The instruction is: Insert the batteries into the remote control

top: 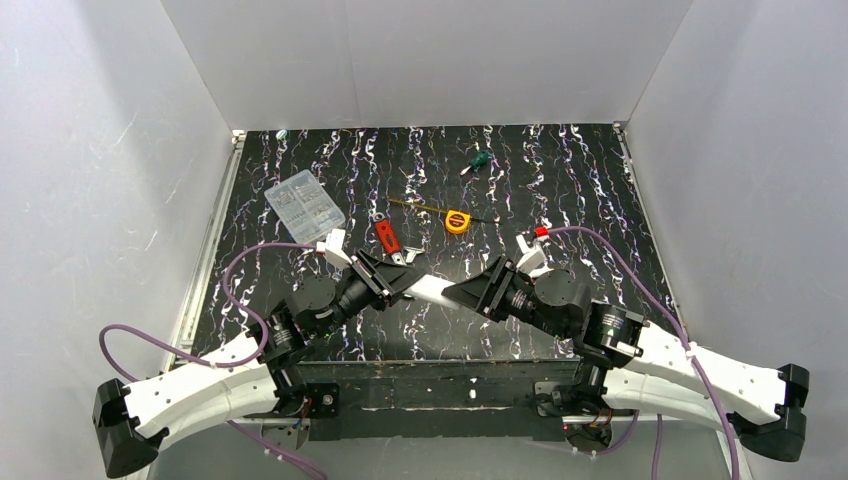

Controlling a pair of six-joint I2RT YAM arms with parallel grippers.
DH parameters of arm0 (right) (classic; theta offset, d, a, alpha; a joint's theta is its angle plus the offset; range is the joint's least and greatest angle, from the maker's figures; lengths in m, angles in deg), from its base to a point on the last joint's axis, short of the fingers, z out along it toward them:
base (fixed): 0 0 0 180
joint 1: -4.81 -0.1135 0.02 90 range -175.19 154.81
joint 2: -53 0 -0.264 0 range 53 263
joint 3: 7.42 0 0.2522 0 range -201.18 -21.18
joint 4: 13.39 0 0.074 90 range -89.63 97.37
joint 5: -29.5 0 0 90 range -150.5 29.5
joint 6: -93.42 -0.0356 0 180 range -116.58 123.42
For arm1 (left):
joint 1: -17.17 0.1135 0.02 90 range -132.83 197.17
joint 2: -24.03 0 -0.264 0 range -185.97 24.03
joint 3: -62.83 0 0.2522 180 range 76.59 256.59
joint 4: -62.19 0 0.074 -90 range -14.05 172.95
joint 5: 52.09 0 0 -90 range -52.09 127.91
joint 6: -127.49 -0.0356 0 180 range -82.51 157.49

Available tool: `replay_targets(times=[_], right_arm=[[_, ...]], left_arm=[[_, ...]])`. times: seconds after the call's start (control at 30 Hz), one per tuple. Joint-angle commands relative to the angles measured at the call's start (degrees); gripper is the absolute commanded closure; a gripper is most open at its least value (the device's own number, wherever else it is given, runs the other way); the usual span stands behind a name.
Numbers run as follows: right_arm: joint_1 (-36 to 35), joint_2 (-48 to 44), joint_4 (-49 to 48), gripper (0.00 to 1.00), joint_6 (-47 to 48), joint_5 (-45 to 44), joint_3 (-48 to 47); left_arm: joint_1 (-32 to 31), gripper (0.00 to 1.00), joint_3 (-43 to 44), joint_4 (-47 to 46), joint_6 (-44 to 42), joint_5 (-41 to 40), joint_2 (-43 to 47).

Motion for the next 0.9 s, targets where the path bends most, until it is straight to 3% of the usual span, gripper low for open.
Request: replay_targets(times=[0.0,0.4,0.63,0.87], right_arm=[[0.1,-0.8,-2.4,0.76,1.3,-1.7,1.4],[0.1,-4.0,-10.5,0.94,2.0,-2.0,5.2],[0.1,-5.0,-17.0,0.68,2.1,-0.6,7.6],[0.1,-7.2,-20.6,0.58,0.5,-1.5,10.1]], left_arm=[[-0.1,1.00,1.6,-6.2,0.1,-0.4,0.6],[-0.1,1.00,0.6,-10.2,0.5,-1.0,-0.7],[-0.1,1.00,0.8,-16.1,1.1,0.0,-3.7],[-0.1,1.00,1.0,-17.7,1.2,0.8,-4.6]])
